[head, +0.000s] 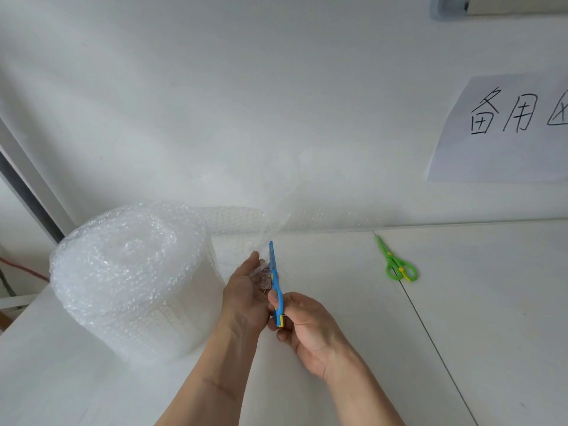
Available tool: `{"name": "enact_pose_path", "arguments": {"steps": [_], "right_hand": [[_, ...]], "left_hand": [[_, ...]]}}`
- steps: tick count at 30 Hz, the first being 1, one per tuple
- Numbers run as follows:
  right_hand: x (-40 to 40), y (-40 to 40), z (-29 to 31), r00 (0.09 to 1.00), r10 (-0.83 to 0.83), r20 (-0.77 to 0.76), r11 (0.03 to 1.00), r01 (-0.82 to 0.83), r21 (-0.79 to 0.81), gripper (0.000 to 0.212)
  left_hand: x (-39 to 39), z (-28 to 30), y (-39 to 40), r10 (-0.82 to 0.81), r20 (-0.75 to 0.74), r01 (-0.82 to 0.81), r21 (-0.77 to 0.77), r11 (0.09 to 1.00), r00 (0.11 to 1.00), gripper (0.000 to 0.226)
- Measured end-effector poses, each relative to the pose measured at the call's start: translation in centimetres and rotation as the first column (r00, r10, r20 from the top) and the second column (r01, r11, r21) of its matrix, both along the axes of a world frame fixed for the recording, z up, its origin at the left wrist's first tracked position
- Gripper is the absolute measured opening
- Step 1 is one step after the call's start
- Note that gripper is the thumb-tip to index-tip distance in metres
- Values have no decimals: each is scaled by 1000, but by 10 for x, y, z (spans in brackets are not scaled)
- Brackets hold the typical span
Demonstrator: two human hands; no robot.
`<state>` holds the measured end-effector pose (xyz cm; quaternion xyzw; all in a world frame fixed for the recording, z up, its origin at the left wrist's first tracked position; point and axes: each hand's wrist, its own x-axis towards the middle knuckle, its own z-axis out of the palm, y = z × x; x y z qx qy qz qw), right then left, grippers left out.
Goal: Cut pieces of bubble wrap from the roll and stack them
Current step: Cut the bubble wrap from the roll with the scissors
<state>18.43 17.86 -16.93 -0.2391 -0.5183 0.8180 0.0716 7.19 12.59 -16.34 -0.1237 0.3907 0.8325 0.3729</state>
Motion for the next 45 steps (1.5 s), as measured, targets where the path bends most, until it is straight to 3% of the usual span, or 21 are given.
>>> {"name": "enact_pose_path", "arguments": {"steps": [8,15,20,28,34,38,41,45], "right_hand": [[-1,0,2,999,-34,12,998,35,-43,33],[0,2,1,999,-19,40,1000,20,-14,27],[0,1,6,1000,8,20,999,-7,-50,38],[-1,0,5,999,-36,38,998,38,-42,41],[1,2,5,998,-39,45,998,41,-45,40],[0,2,4,998,-34,44,998,36,-48,37],[1,3,3,999,-29,38,998,31,-51,33],[1,2,6,1000,-2,16,998,3,-56,38]], "left_hand": [[2,-1,-1,-1,-45,3,52,999,999,21],[3,6,7,143,-89,-142,21,990,986,22],[-2,5,8,165,-86,-164,25,986,982,31],[-12,-4,7,37,-106,-39,-12,999,994,70],[-14,-9,5,-91,-145,105,90,990,985,65],[-14,-8,3,-28,-156,40,75,996,987,82],[-10,-2,3,87,-159,-82,39,996,983,72],[-5,3,9,210,-177,-208,30,978,962,28]]}}
